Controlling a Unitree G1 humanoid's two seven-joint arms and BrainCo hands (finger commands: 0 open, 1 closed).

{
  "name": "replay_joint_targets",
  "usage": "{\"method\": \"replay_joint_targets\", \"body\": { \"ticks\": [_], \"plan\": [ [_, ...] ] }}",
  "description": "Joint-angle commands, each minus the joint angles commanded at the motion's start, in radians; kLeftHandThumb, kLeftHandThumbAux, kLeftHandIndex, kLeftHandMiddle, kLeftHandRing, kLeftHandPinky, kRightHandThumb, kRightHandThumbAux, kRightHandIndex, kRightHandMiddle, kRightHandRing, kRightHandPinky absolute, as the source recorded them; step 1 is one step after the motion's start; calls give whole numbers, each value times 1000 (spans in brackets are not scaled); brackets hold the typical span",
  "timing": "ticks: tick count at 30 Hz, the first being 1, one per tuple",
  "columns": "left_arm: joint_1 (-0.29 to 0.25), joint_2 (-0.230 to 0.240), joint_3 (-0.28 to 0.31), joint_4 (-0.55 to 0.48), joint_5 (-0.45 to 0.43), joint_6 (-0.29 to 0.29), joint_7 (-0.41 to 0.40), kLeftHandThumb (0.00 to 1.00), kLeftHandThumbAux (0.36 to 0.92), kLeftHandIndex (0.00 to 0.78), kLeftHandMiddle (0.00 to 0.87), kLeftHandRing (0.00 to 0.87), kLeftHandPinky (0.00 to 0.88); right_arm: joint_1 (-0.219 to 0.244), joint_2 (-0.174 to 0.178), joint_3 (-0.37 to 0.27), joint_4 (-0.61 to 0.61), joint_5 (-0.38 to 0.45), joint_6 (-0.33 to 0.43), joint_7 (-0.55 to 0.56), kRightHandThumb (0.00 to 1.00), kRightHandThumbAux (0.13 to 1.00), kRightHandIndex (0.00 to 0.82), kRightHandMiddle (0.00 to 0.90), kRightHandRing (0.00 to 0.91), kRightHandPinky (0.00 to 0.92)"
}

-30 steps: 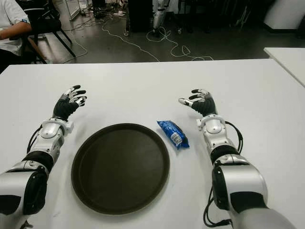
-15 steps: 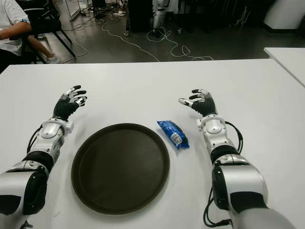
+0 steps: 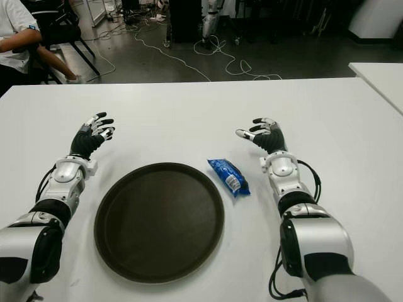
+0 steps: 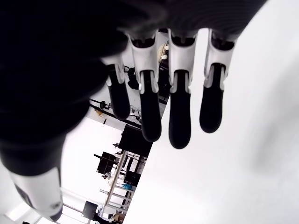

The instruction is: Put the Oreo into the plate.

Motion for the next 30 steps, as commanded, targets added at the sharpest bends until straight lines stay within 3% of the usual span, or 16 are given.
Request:
{"method": "replay_joint_targets", "body": {
  "ticks": [12, 20, 22, 26, 30],
  "plan": [
    [4, 5, -4, -3, 5, -2, 4, 136, 701, 139, 220, 215, 218, -6, 3, -8, -2, 5, 4, -7, 0, 745, 314, 412, 450, 452],
    [7, 7, -4, -4, 4, -8, -1, 140, 698, 133, 216, 213, 217, -24, -6, 21, -25, -21, -40, -49, 0, 730, 300, 386, 417, 416],
    [8, 7, -3, -4, 3, -9, -1, 144, 702, 137, 219, 216, 224, -25, -5, 42, -35, -42, -57, -78, 0, 721, 285, 370, 398, 396],
    [10, 9, -6, -4, 6, -14, -7, 153, 707, 138, 217, 214, 223, -21, -13, 170, -101, -181, -81, -199, 0, 733, 238, 318, 333, 330],
    [11, 12, -9, -4, 8, -16, -8, 154, 714, 135, 212, 209, 224, -37, -53, 265, -160, -284, -32, -208, 0, 763, 234, 291, 296, 268]
  ]
}}
